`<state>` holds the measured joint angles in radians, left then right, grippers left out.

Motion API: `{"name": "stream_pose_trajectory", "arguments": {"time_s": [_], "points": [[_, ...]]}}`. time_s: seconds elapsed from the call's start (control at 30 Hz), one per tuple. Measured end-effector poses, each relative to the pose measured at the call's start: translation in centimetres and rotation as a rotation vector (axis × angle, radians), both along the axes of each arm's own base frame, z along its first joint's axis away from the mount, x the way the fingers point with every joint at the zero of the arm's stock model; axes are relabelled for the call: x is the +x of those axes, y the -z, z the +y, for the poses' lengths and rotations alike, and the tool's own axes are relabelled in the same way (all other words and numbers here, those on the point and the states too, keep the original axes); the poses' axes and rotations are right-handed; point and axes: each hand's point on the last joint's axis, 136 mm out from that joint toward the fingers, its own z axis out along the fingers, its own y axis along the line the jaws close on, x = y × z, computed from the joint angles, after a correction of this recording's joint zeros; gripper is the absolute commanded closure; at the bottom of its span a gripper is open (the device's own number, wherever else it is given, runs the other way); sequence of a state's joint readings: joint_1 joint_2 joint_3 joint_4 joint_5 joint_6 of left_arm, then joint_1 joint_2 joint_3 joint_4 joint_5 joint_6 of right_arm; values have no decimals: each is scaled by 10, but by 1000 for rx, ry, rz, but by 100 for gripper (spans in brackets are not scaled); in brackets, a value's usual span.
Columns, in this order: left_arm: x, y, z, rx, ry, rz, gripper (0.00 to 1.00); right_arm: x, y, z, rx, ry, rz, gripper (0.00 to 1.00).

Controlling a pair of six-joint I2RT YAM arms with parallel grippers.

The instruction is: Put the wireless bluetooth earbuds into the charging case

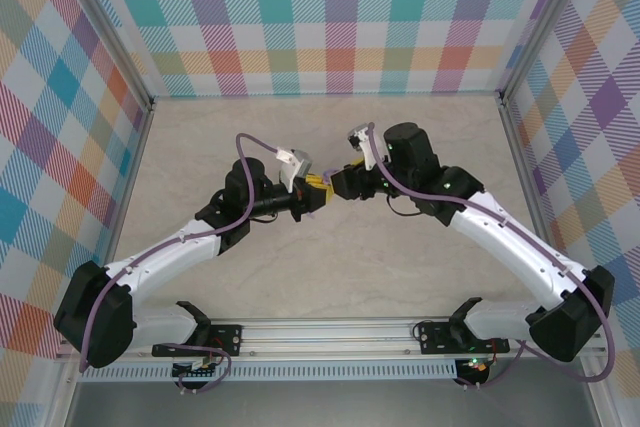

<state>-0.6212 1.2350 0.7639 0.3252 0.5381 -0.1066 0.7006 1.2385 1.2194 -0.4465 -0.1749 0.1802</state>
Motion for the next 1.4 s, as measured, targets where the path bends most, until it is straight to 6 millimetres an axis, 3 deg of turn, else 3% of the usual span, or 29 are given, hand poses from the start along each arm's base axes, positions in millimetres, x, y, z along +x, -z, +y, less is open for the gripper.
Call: {"name": "stream_pose_trajectory", "arguments": {"time_s": [0.17,0.4,0.7,1.03,1.4], "points": [[0,-8,4,-3,-20,-27,89,8,-2,-11,-21,78,-19,55],[0,-11,5,-5,-24,-39,89,11,6,-16,-50,111,-4,56],[-1,-10,5,-2,-19,-37,89,13,21,-10,-76,93,40,59],[-1,-10,5,-1,-20,-37,89,16,21,-10,-88,104,48,59],[7,-5,10,20,-73,-35,89,16,24,-16,-106,133,64,67]]}}
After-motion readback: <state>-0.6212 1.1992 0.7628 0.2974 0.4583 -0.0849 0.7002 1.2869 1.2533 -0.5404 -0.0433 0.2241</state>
